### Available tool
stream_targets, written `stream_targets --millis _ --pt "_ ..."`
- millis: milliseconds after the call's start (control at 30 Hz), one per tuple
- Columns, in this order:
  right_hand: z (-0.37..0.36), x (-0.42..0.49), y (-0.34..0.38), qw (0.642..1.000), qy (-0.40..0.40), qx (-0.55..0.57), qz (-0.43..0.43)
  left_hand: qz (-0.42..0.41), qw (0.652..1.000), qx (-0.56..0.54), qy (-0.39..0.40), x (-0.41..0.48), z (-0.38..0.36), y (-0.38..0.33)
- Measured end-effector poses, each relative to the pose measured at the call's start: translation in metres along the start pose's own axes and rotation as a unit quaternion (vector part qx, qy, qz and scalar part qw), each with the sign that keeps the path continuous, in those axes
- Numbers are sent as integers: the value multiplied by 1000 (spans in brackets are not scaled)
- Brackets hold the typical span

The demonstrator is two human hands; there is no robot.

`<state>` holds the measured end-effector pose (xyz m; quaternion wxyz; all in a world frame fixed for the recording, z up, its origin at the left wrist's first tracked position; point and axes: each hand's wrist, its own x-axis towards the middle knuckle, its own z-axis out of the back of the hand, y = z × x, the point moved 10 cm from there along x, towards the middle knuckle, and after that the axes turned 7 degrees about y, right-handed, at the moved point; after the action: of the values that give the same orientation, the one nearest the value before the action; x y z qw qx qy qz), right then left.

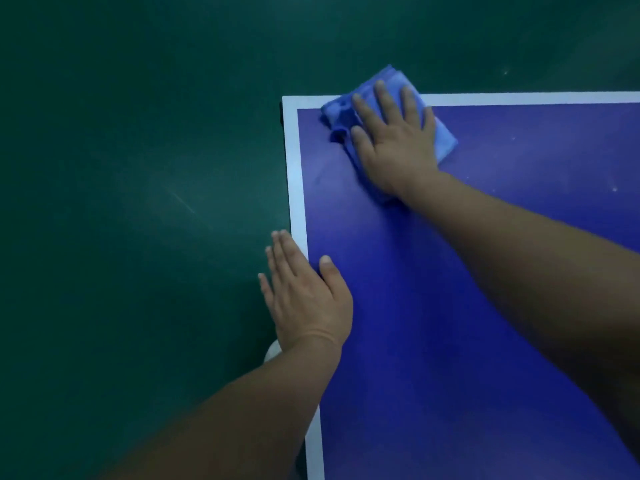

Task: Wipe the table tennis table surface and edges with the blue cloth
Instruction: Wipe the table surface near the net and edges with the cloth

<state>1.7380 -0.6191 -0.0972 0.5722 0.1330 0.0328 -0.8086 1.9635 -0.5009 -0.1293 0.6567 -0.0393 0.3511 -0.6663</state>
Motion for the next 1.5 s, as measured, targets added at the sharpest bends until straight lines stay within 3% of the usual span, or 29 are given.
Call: stream_targets --millis 67,167,267,333,467,533,700,767,833,900,967,1033,1200,1267,1333,1400,1500 --pt "-6 -6 23 998 10 -24 61 2 1000 6 -4 0 0 0" --pt "-36 -91 76 941 13 -86 329 11 1000 4 -7 0 0 1" --pt "-40 -96 86 903 28 -110 415 14 1000 3 -15 2 1 1" --pt "-26 -38 94 926 15 -115 358 2 1000 11 -7 2 0 -1" --pt "0 45 100 985 18 -43 164 -5 1000 14 6 1 -3 -1" --pt "-8 18 97 983 9 -58 173 0 1000 11 -3 1 -1 -2" --pt "-36 -92 85 949 19 -85 302 4 1000 3 -19 1 1 -1" --pt "-27 -59 89 969 6 -76 234 3 1000 2 -15 0 0 -2" --pt "-17 -14 96 994 -14 -38 102 0 1000 5 -10 1 -2 -2" --pt "-18 7 113 999 -15 -7 28 1 1000 8 4 1 -5 -1" --pt "-26 -5 122 999 -17 -1 41 4 1000 2 7 2 -5 -1" --pt "-29 -34 88 999 -33 5 29 8 1000 3 -1 1 -2 -1" --pt "-21 -104 -104 970 -33 31 -239 4 1000 11 3 1 -2 -3" --pt "-18 -113 -136 935 -54 71 -343 2 1000 7 0 2 -2 -2" --pt "-16 -105 -117 905 -84 82 -408 3 1000 4 0 3 -2 -2" --pt "-23 -81 -56 931 -78 83 -346 3 1000 3 -4 3 -1 -2" --pt "-39 -67 51 993 -37 37 -102 7 1000 2 -15 5 0 -2"
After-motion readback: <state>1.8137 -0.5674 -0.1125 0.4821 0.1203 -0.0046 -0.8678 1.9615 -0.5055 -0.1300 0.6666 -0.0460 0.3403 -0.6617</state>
